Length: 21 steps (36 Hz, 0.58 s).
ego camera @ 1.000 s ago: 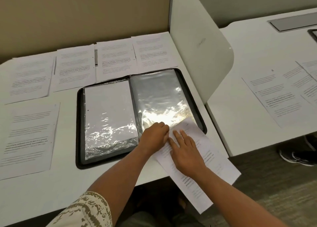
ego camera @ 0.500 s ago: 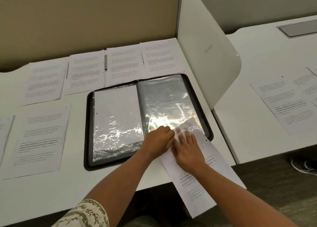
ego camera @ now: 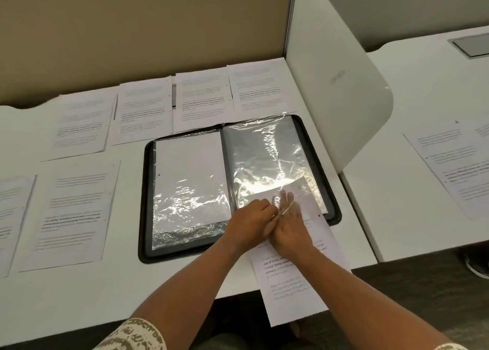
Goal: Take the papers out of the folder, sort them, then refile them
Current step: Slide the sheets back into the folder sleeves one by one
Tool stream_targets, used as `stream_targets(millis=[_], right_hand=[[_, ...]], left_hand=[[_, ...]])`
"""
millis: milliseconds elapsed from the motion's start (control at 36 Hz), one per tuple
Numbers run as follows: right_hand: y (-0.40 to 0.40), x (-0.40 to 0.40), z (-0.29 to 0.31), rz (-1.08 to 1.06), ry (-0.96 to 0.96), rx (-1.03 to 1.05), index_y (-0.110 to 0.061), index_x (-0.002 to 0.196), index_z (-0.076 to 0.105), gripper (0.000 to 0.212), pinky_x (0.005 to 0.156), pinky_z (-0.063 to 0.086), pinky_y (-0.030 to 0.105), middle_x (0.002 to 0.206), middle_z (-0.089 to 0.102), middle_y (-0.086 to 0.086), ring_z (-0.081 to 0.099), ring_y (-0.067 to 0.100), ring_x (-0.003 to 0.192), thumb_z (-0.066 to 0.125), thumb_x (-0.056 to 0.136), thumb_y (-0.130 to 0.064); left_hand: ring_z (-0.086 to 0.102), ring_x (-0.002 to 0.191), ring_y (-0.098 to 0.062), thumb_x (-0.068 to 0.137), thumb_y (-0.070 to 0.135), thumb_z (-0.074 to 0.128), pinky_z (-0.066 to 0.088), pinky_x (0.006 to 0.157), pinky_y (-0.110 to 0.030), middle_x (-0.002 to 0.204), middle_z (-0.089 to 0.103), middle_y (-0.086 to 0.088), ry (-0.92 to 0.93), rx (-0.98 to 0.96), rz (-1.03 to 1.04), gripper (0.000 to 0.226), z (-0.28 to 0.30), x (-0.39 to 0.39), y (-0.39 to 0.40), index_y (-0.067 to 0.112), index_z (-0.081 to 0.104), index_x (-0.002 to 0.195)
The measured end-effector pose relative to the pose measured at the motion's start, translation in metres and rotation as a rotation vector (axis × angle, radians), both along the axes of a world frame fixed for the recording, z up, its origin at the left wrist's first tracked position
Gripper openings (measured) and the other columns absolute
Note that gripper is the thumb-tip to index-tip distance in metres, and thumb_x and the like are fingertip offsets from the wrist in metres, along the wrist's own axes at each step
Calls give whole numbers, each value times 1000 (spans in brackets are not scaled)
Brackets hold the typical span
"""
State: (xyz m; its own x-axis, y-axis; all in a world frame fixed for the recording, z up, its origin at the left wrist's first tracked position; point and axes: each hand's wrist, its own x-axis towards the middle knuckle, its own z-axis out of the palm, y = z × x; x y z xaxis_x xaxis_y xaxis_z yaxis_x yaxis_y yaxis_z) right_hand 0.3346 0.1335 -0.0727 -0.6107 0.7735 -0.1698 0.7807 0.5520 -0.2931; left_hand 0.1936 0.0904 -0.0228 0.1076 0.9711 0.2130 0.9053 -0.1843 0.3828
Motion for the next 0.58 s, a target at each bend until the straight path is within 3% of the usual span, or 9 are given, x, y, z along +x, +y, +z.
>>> stream_targets(millis=[56, 139, 194, 250, 306, 333, 389, 444, 583], right_hand=[[5, -2, 3, -24, 39, -34, -5, 159, -2, 71, 124, -10, 44, 164, -15, 17, -16, 34, 153, 36, 106, -34], [9, 2, 11, -18, 127, -75, -7, 158, -6, 67, 125, -9, 43, 162, -20, 9, -22, 28, 151, 23, 107, -39], [7, 11, 17, -13, 222, -107, -6, 159, 11, 69, 126, -4, 40, 166, -3, 9, -11, 28, 154, 15, 103, -45], [3, 27, 20, -35, 289, -71, -7, 150, 45, 59, 124, 12, 37, 161, 33, 11, 20, 31, 153, 24, 104, -38], [-2, 43, 23, -63, 355, 3, -9, 127, 66, 43, 115, 34, 36, 135, 63, 8, 53, 28, 132, 39, 100, -28], [-4, 51, 26, -97, 392, 20, -10, 118, 70, 36, 107, 44, 35, 122, 69, 6, 62, 24, 117, 44, 98, -25], [-9, 64, 35, -188, 438, 3, -12, 110, 71, 25, 88, 54, 29, 106, 71, 2, 63, 15, 96, 53, 96, -18], [-12, 78, 42, -275, 459, -17, -12, 107, 70, 16, 76, 53, 21, 100, 68, -1, 61, 8, 86, 58, 96, -11], [-26, 117, 49, -501, 442, -123, -22, 110, 60, 12, 69, 46, 15, 95, 61, -11, 60, 3, 82, 60, 98, -23]], left_hand=[[57, 73, -17, 95, 29, 59, 47, 51, -30, 83, 62, 3, -31, 5, 12, 14, 0, 0, 0, 18, 67, 94], [57, 76, -15, 95, 29, 61, 47, 54, -29, 86, 63, 3, -71, -1, 44, 12, -2, -1, 2, 19, 68, 96], [57, 79, -14, 95, 31, 61, 48, 56, -28, 89, 64, 4, -64, -14, 52, 13, -4, -1, 3, 20, 68, 98], [59, 81, -14, 95, 32, 61, 50, 56, -30, 91, 64, 5, -59, -37, 52, 14, -7, -1, 3, 21, 68, 101], [59, 82, -15, 95, 32, 62, 51, 56, -31, 93, 64, 4, -66, -49, 51, 15, -10, 2, 4, 21, 67, 103], [59, 82, -15, 95, 32, 62, 52, 57, -33, 93, 64, 4, -71, -60, 51, 15, -12, 5, 4, 20, 67, 103], [59, 84, -16, 95, 31, 61, 53, 58, -36, 95, 64, 3, -65, -93, 65, 16, -14, 9, 4, 20, 66, 105], [58, 88, -17, 97, 32, 58, 53, 60, -37, 100, 62, 3, -46, -131, 83, 18, -16, 13, 4, 20, 65, 108], [53, 98, -19, 99, 32, 53, 52, 68, -37, 111, 56, 1, -47, -255, 125, 24, -16, 24, 6, 17, 61, 117]])
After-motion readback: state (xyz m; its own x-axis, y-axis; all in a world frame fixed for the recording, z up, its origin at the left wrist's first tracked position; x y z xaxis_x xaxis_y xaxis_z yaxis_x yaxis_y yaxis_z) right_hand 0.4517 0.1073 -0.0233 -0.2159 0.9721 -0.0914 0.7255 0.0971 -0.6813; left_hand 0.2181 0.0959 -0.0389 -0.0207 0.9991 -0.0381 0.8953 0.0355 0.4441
